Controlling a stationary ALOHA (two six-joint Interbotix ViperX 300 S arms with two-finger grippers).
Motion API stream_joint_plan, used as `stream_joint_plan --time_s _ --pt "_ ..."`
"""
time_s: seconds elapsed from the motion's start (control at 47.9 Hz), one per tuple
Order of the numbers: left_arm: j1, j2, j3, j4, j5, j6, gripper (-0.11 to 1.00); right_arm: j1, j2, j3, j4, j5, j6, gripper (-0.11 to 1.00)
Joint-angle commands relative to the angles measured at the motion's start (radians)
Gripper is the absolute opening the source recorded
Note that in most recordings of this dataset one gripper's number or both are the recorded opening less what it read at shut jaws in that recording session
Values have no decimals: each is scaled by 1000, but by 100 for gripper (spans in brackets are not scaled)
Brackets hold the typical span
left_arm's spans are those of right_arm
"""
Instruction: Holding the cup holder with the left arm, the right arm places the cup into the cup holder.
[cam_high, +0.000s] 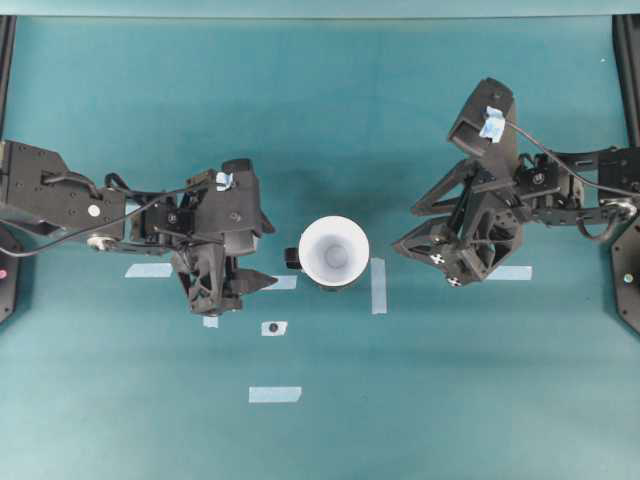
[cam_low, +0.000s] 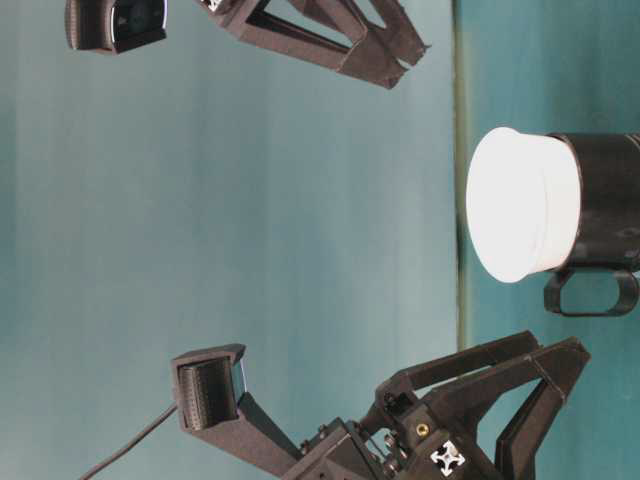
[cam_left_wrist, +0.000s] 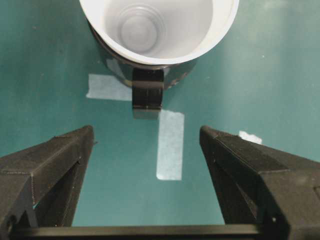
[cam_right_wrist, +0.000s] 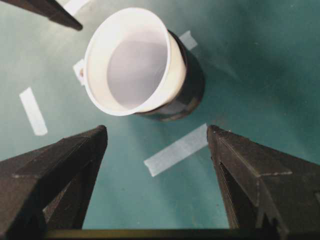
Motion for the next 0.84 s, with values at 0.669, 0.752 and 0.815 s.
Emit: stream_joint_plan --time_s 0.669,0.752,0.815 --pt "-2 -11 -14 2 -61 -48 90 3 -25 -2 0 -28 9 85" --pt "-2 -12 -12 2 -61 -51 90 3 -25 0 2 -31 9 85" --pt "-3 -14 -9 2 -61 -51 89 3 -25 0 2 -31 9 85"
